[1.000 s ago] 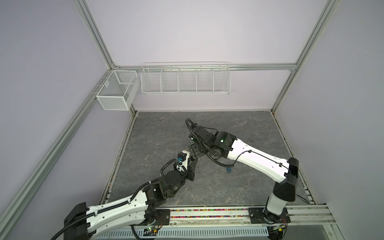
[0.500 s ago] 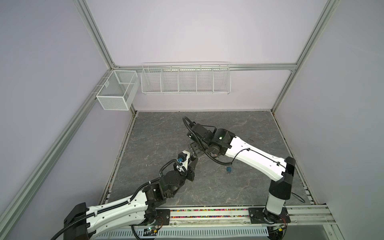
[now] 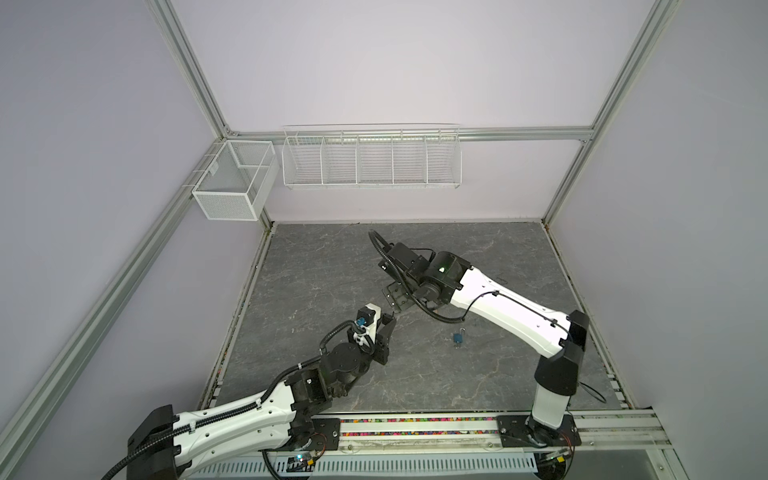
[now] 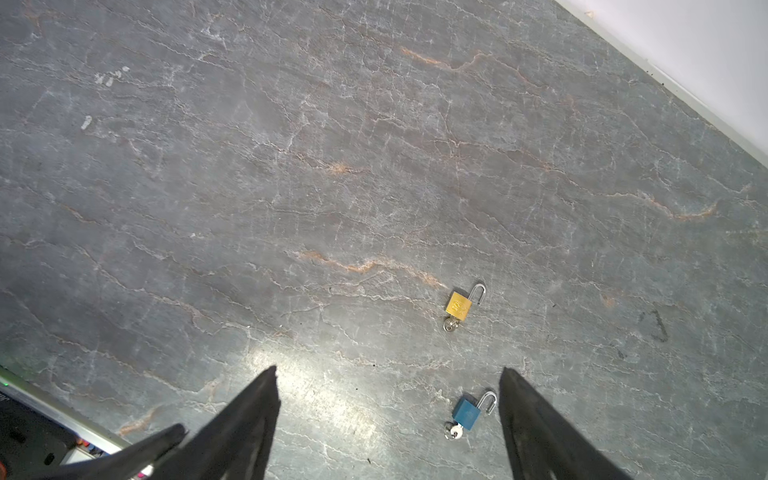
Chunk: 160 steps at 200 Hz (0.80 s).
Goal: Unlock with the key
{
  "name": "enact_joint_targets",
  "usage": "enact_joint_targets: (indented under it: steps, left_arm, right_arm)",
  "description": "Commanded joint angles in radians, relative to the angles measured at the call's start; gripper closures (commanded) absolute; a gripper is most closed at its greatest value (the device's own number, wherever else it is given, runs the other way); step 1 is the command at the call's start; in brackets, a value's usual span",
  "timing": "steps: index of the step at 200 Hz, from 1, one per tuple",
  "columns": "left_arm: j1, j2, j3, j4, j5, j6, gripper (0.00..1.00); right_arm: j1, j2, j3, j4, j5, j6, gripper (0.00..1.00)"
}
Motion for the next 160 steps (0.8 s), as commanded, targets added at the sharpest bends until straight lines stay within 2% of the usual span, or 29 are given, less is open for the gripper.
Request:
enact_joint_targets:
  steps: [1,102,130,149,160]
  left_arm:
    - [-0.002,-0.015,-0.005,0.044,-0.022,0.009,1.0]
    - [-0.001,-0.015,-0.003,0.053,-0.065,-0.021,1.0]
    - [-0.001,-0.015,0.0,0.056,-0.06,-0.023,1.0]
    - [-0.001,-0.015,0.0,0.062,-0.035,-0.017,1.0]
    - [-0.002,-0.014,0.001,0.067,-0.016,-0.011,1.0]
  right_arm:
    - [-0.009,-0.036,-0.018,-0.035,-0.014,-0.03,0.16]
    - [-0.014,-0.188,-0.174,0.049,-0.084,-0.004,0.15]
    - [-0.022,-0.244,-0.228,0.122,-0.145,-0.018,0.14]
    - [-0.037,-0.254,-0.232,0.122,-0.115,-0.028,0.13]
    - [-0.055,-0.255,-0.23,0.137,-0.14,-0.034,0.12]
